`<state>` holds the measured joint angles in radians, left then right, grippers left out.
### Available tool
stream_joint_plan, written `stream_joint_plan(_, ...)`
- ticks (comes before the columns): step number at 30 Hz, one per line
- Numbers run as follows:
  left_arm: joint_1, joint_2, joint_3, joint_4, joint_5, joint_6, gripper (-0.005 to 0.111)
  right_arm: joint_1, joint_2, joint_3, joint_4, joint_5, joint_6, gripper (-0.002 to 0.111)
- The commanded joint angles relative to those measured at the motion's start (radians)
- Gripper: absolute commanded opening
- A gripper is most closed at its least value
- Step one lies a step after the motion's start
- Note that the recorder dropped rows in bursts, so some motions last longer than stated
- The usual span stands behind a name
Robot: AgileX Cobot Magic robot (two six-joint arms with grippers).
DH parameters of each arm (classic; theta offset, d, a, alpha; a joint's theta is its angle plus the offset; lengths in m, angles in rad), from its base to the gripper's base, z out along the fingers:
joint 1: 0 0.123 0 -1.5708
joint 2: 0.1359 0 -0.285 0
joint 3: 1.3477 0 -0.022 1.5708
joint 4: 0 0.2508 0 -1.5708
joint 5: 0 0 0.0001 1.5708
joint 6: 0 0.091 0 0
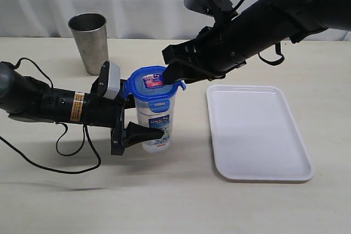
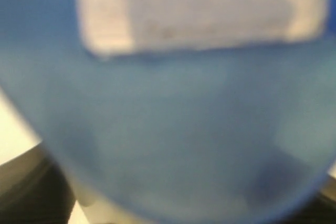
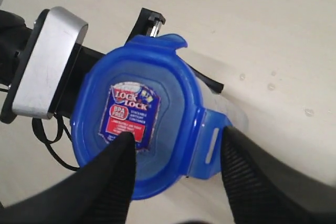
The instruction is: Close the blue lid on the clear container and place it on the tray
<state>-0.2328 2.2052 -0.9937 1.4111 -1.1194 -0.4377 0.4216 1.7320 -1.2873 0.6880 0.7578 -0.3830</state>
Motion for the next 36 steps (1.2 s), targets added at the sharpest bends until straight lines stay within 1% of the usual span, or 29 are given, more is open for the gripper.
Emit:
stream_joint_plan(1,0.000,-0.003,0.001,0.019,0.018,-0.005,0.000,0.000,0.017,-0.003,0.008,-0.011,-0.024,0.049)
stream_joint_plan(10,0.000,-0.003,0.001,0.019,0.016,-0.005,0.000,0.000,0.049,-0.003,0.059,-0.009,-0.074,0.048)
stream_joint_plan(13,0.000,-0.003,0.001,0.019,0.016,-0.005,0.000,0.000,0.049,-0.003,0.062,0.002,-0.074,0.038)
stream_joint_plan(17,0.000,-0.003,0.001,0.019,0.014,-0.005,0.000,0.000,0.051,-0.003,0.062,0.020,-0.074,0.022)
stream_joint_plan(20,0.000,-0.003,0.001,0.019,0.014,-0.005,0.000,0.000,0.066,-0.003,0.060,0.033,-0.074,0.014)
stream_joint_plan(23,0.000,-0.003,0.001,0.019,0.010,-0.005,0.000,0.000,0.106,-0.003,0.060,0.055,-0.074,0.014)
stream_joint_plan(25,0.000,-0.003,0.001,0.019,0.007,-0.005,0.000,0.000,0.130,-0.003,0.060,0.064,-0.074,0.018)
stream_joint_plan(29,0.000,-0.003,0.001,0.019,0.007,-0.005,0.000,0.000,0.166,-0.003,0.064,0.091,-0.078,0.034)
stream_joint_plan(31,0.000,-0.003,0.001,0.019,0.007,-0.005,0.000,0.000,0.166,-0.003,0.064,0.096,-0.078,0.039)
stream_joint_plan(33,0.000,-0.003,0.001,0.019,0.007,-0.005,0.000,0.000,0.166,-0.003,0.066,0.101,-0.078,0.037)
stream_joint_plan(36,0.000,-0.003,0.001,0.019,0.007,-0.005,0.000,0.000,0.173,-0.003,0.066,0.111,-0.078,0.031)
